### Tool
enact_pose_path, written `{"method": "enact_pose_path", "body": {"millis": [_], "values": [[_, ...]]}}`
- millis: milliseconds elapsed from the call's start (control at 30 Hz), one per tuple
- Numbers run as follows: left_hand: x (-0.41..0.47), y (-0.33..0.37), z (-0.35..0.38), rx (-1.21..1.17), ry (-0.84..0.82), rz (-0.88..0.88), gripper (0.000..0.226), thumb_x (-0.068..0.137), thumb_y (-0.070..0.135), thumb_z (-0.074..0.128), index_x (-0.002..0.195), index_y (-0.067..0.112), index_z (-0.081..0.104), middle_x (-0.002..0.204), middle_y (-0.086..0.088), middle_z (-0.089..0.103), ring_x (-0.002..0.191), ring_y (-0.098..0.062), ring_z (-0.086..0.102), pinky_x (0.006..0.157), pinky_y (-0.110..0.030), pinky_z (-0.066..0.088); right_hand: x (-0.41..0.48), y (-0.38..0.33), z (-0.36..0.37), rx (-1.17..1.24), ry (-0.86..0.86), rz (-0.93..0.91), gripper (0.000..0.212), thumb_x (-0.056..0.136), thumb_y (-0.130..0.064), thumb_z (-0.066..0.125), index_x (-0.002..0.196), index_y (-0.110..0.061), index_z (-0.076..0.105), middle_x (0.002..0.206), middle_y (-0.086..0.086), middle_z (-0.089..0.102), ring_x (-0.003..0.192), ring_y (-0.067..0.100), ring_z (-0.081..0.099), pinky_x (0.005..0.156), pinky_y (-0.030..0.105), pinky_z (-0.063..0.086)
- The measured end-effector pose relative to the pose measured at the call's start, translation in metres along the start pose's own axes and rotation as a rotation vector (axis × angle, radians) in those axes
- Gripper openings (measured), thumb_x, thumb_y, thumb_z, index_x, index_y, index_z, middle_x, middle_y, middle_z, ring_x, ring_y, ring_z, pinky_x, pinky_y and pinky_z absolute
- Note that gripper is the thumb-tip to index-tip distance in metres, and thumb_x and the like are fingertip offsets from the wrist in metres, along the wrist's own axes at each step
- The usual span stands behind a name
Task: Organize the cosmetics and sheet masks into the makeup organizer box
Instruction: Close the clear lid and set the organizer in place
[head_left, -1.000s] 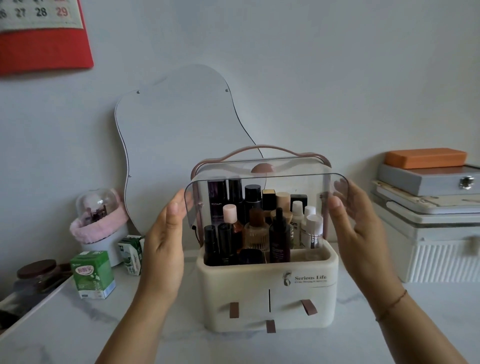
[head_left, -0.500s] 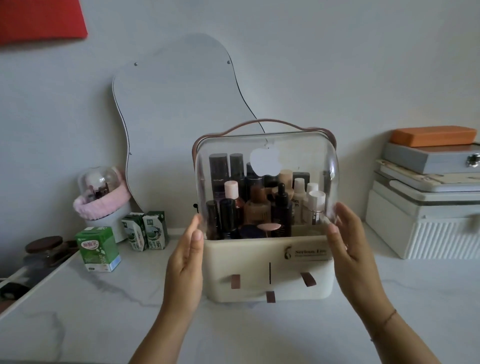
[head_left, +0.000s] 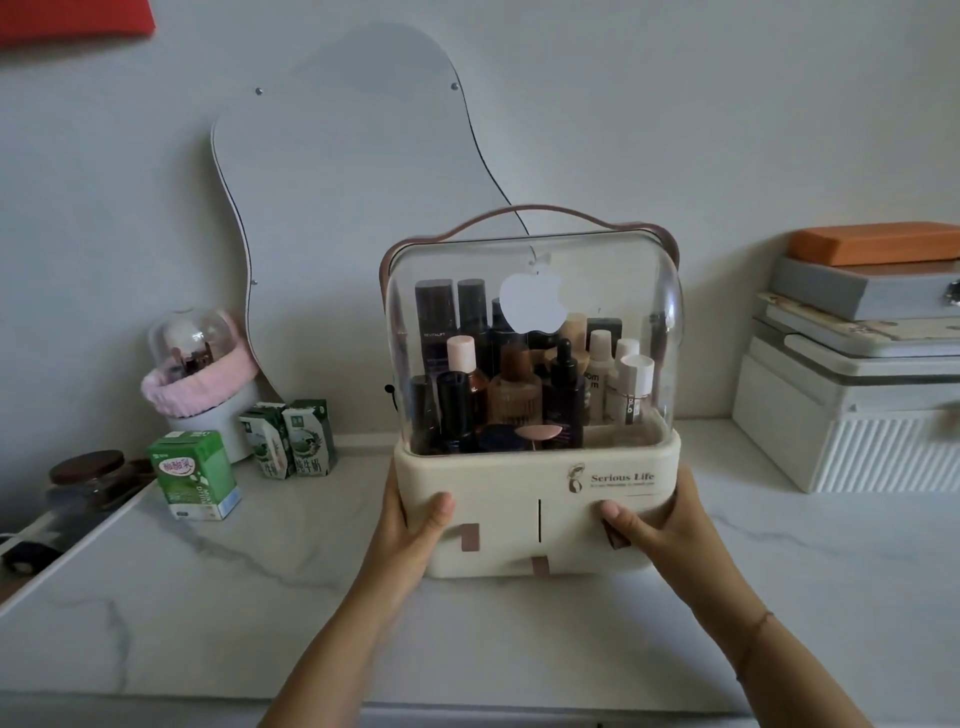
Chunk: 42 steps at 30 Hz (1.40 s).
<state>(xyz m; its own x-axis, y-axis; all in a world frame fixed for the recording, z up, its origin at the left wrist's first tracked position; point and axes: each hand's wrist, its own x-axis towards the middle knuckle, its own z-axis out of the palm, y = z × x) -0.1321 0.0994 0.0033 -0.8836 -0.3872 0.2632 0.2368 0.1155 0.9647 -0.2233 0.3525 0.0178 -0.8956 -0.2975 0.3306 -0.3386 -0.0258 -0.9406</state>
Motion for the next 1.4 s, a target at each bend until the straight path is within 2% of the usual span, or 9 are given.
{"method": "enact_pose_path", "body": {"millis": [100,233,433,567,733,1000,1167,1300,1400], "values": [[0.002,-0.008,0.001,-0.048,0.014,-0.022,0.094,0.056,0.073,0.074,0.136,0.043,0.036,0.122,0.012,0.065,0.111,-0.008,0.063,0.087,-0.027,0.051,0.0,0.007,-0.004,0.01,-0.016,0.006,0.068,0.068,-0.021,0.076,0.127,-0.015,0.043,0.099,-0.008,0.069,0.08,-0.002,0.068,0.061,0.011,0.052],[0.004,-0.012,0.003,-0.096,0.02,-0.022,0.087,0.058,0.067,0.077,0.133,0.043,0.04,0.121,0.012,0.066,0.11,-0.008,0.063,0.081,-0.018,0.053,0.002,0.014,-0.006,0.034,0.0,-0.002,0.062,0.073,-0.012,0.076,0.127,-0.019,0.046,0.096,-0.011,0.072,0.079,0.001,0.069,0.063,0.012,0.052],[0.012,-0.011,0.025,-0.104,-0.028,-0.033,0.087,0.061,0.067,0.074,0.136,0.043,0.037,0.123,0.013,0.065,0.112,-0.007,0.062,0.082,-0.019,0.053,0.007,0.017,-0.025,0.039,0.073,0.042,0.057,0.067,-0.023,0.077,0.118,-0.022,0.051,0.094,-0.011,0.072,0.078,0.0,0.068,0.063,0.01,0.051],[0.026,-0.013,0.061,-0.103,-0.05,-0.033,0.092,0.061,0.065,0.074,0.139,0.042,0.033,0.123,0.015,0.064,0.11,-0.005,0.062,0.082,-0.018,0.051,0.017,0.023,-0.055,-0.01,0.146,0.083,0.059,0.067,-0.03,0.077,0.121,-0.023,0.053,0.106,-0.008,0.069,0.091,0.003,0.066,0.068,0.017,0.053],[0.048,-0.017,0.113,-0.111,-0.103,-0.027,0.096,0.062,0.061,0.074,0.144,0.043,0.026,0.124,0.016,0.064,0.112,-0.005,0.062,0.097,-0.03,0.048,0.03,0.036,-0.093,-0.03,0.277,0.15,0.05,0.07,-0.04,0.071,0.115,-0.023,0.058,0.104,-0.007,0.069,0.095,0.013,0.064,0.075,0.026,0.05],[0.085,-0.025,0.177,-0.113,-0.079,-0.015,0.084,0.072,0.046,0.073,0.144,0.032,0.032,0.119,0.012,0.065,0.1,0.0,0.065,0.081,-0.016,0.051,0.058,0.05,-0.127,0.003,0.481,0.33,0.041,0.077,-0.037,0.073,0.102,-0.006,0.064,0.098,0.009,0.068,0.095,0.025,0.062,0.082,0.035,0.049],[0.101,-0.03,0.189,-0.085,-0.053,-0.001,0.08,0.074,0.049,0.073,0.142,0.033,0.034,0.12,0.011,0.064,0.1,0.005,0.062,0.076,-0.01,0.047,0.069,0.058,-0.12,-0.104,0.699,0.359,0.042,0.072,-0.048,0.075,0.079,-0.008,0.067,0.088,0.012,0.068,0.081,0.026,0.063,0.069,0.032,0.048],[0.112,-0.035,0.19,-0.079,-0.047,-0.011,0.079,0.07,0.049,0.068,0.14,0.033,0.036,0.116,0.016,0.065,0.096,0.008,0.063,0.073,-0.007,0.047,0.074,0.06,-0.12,-0.135,0.719,0.342,0.04,0.072,-0.045,0.076,0.081,-0.007,0.068,0.074,0.003,0.068,0.068,0.014,0.061,0.052,0.025,0.04],[0.118,-0.039,0.191,-0.083,-0.042,-0.007,0.075,0.074,0.052,0.07,0.139,0.034,0.037,0.119,0.012,0.064,0.101,0.004,0.062,0.077,-0.012,0.046,0.08,0.062,-0.118,-0.145,0.745,0.348,0.046,0.071,-0.047,0.076,0.071,-0.002,0.064,0.071,0.011,0.067,0.065,0.021,0.059,0.052,0.028,0.038]]}}
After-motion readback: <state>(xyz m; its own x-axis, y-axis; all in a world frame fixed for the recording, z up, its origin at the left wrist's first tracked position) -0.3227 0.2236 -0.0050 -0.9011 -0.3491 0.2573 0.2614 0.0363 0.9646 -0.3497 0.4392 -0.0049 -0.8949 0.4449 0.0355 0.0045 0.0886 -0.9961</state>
